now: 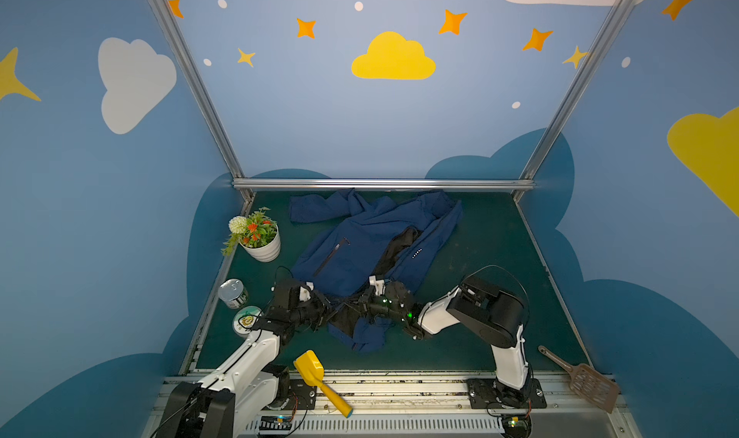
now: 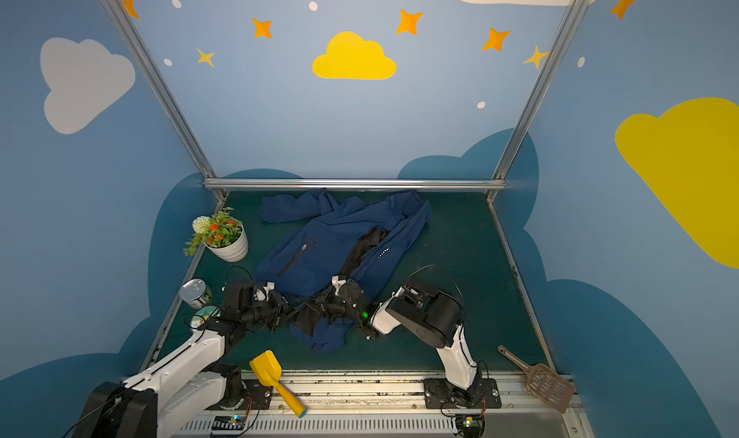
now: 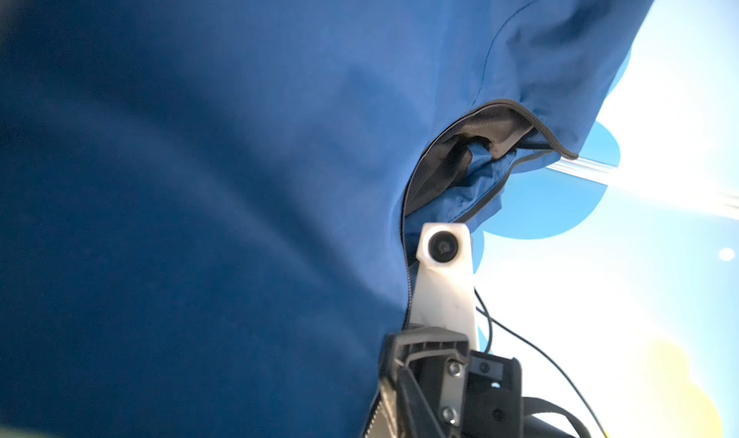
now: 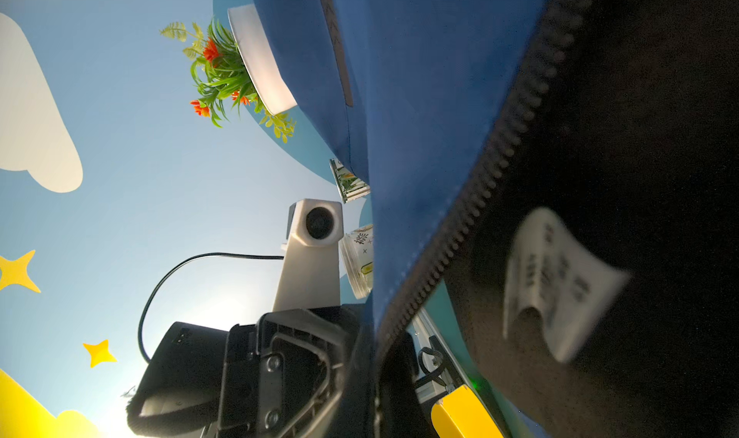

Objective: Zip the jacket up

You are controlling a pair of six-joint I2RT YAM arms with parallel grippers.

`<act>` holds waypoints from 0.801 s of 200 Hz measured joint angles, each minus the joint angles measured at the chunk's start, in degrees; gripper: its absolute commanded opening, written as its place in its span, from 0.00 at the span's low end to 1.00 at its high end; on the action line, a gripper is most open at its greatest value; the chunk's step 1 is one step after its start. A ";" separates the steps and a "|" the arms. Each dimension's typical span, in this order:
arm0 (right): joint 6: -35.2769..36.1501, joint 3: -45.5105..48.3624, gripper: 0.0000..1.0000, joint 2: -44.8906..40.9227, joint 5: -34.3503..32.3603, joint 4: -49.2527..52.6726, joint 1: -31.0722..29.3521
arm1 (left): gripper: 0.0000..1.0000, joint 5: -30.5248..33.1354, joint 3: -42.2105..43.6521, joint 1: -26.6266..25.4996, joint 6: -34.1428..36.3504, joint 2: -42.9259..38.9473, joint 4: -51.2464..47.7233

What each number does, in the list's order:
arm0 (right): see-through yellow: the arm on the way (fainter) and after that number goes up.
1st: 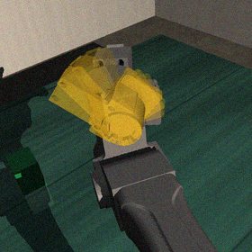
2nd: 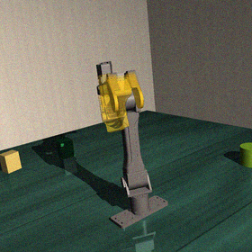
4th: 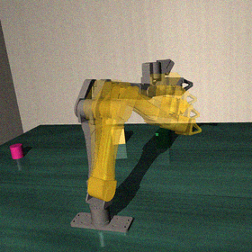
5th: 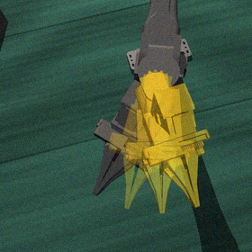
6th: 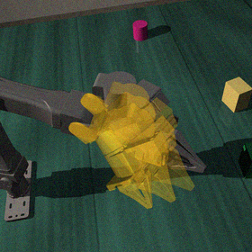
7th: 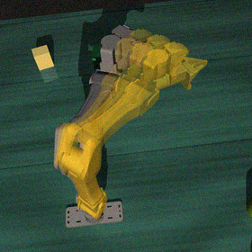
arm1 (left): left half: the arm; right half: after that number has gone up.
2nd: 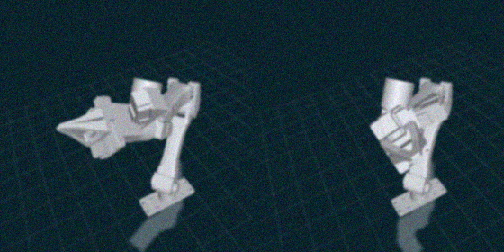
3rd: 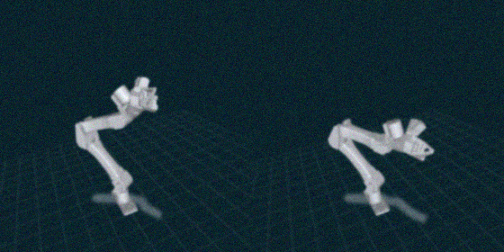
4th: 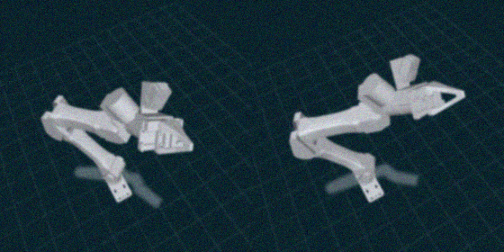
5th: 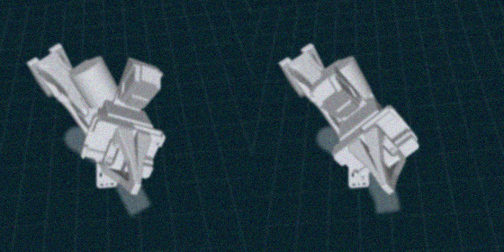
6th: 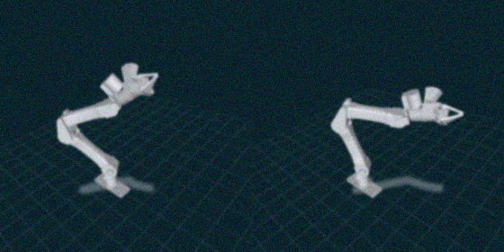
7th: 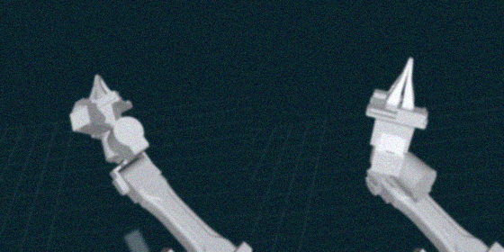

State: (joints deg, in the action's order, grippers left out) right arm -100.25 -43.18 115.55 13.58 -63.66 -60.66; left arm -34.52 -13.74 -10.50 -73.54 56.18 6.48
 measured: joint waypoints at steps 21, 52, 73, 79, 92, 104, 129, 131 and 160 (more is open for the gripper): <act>0.02 0.22 0.00 -0.13 -0.42 0.00 0.02 | 0.28 0.04 -0.02 -0.02 0.20 -0.66 -0.28; 0.02 0.24 0.00 -0.20 -0.70 0.00 0.00 | 0.27 0.52 -0.02 -0.02 0.26 -2.27 -0.92; 0.07 0.24 0.00 -0.20 -0.70 0.02 0.00 | 0.20 0.68 -0.02 0.00 0.50 -2.12 -0.94; 0.11 0.24 0.00 -0.20 -0.68 0.02 0.00 | 0.17 0.70 -0.04 0.00 0.74 -1.95 -0.94; 0.20 0.24 0.06 -0.20 -0.66 0.04 0.00 | 0.11 0.66 -0.13 0.00 1.11 -1.31 -0.87; 0.33 0.22 0.14 -0.44 -0.63 0.59 0.02 | 0.04 0.55 -0.42 0.00 1.66 -0.50 -0.98; 1.46 0.35 0.29 -3.26 -0.61 4.35 0.09 | 0.03 0.42 -1.44 -0.02 2.86 0.20 -1.36; 1.62 0.35 0.30 -3.72 -0.68 5.01 0.11 | 0.03 0.39 -1.55 -0.02 2.93 0.20 -1.40; 4.13 0.15 0.42 -13.03 -1.05 19.17 0.35 | 0.03 0.83 -4.13 -0.02 5.66 0.17 -3.98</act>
State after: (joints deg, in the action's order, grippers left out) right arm -96.12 -43.03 102.52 12.53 -44.49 -60.31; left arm -33.69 -17.87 -10.52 -67.88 56.36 2.50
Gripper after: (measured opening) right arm 0.379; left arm 0.049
